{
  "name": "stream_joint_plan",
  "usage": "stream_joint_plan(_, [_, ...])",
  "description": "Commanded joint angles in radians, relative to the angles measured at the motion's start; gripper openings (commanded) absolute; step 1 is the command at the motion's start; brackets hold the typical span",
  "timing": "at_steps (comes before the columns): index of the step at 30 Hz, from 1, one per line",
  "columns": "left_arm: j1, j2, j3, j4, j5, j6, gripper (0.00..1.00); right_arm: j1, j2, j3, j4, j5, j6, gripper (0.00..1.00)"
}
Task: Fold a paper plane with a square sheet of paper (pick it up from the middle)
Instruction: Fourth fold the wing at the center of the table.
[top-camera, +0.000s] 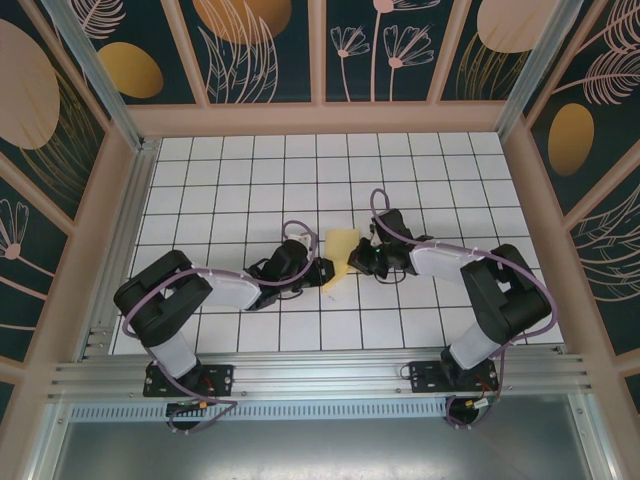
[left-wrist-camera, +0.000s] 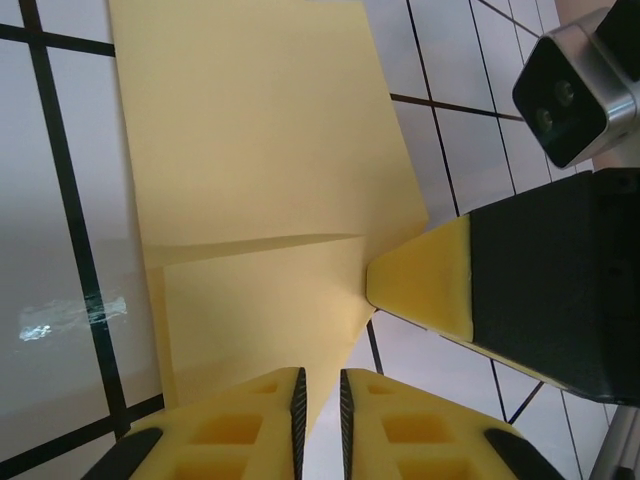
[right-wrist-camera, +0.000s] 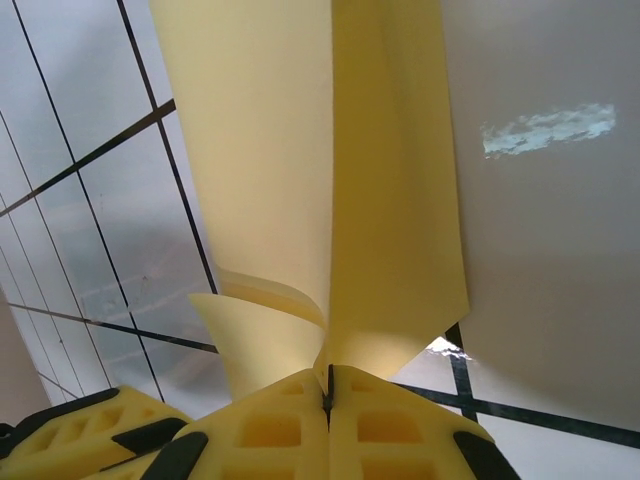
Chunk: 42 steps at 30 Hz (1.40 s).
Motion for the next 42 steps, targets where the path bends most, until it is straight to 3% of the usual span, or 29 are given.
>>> stream_joint_plan(1, [-0.006,0.038,0.026,-0.027,-0.023,0.029,0.14,0.008,0.003,0.044,-0.073,0.001,0.029,0.00])
stream_joint_plan(17, [-0.006,0.109,0.044,-0.057,-0.016,0.029,0.00,0.010,0.024,0.082,-0.117,0.010,0.028,0.00])
stream_joint_plan(32, [-0.006,0.139,0.055,-0.084,-0.007,0.022,0.00,0.016,0.069,0.152,-0.086,-0.060,0.042,0.00])
stream_joint_plan(42, [0.022,0.054,0.038,0.017,0.076,-0.052,0.01,0.034,0.089,0.196,-0.162,0.021,0.022,0.00])
